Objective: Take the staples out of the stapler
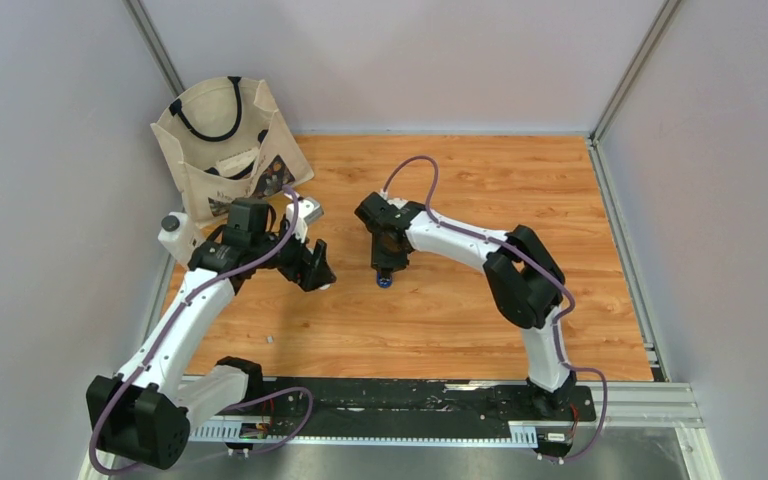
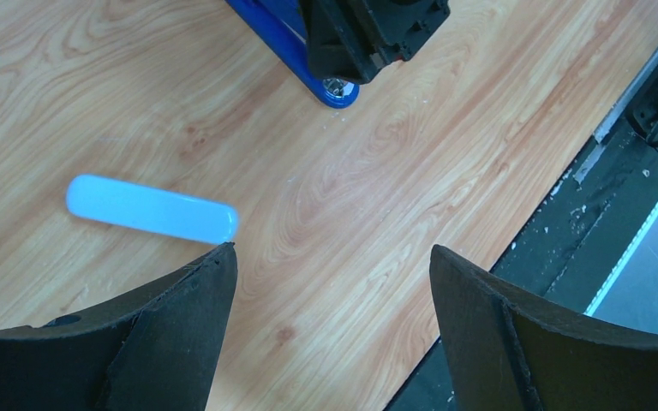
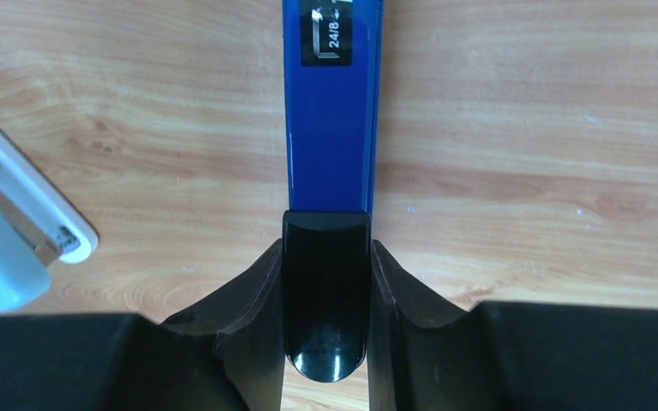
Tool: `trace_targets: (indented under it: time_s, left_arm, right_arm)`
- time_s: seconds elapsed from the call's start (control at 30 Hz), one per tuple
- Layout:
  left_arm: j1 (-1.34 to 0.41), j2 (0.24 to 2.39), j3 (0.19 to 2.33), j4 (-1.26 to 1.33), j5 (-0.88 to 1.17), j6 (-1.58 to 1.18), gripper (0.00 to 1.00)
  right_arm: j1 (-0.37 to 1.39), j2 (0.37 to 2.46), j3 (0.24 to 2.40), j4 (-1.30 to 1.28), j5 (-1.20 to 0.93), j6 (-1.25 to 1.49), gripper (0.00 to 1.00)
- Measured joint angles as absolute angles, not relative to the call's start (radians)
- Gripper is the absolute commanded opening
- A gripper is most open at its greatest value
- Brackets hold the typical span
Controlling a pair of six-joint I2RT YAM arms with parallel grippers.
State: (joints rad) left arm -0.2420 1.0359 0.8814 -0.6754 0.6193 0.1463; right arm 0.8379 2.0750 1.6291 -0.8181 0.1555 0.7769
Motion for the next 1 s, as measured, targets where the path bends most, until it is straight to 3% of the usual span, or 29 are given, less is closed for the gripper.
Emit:
trace_targets:
  time_s: [0.2,0.37,1.0]
  left_arm:
    - [-0.284,1.046,0.839,-0.577,0.633,0.104,0.86]
    - [-0.341,1.127,0.822,-0.513,0.659,0.083,0.84]
    - [-0.367,1.284,0.822,-0.371,0.734,0.054,0.83]
  right_arm:
    - [0.848,1.834,1.368,-0.635,0.167,0.847,0.0]
    - [0.881,1.695,1.269,-0.462,0.192,0.916,0.0]
    - [0.913,1.517,1.064,-0.168,0.178,1.073,0.0]
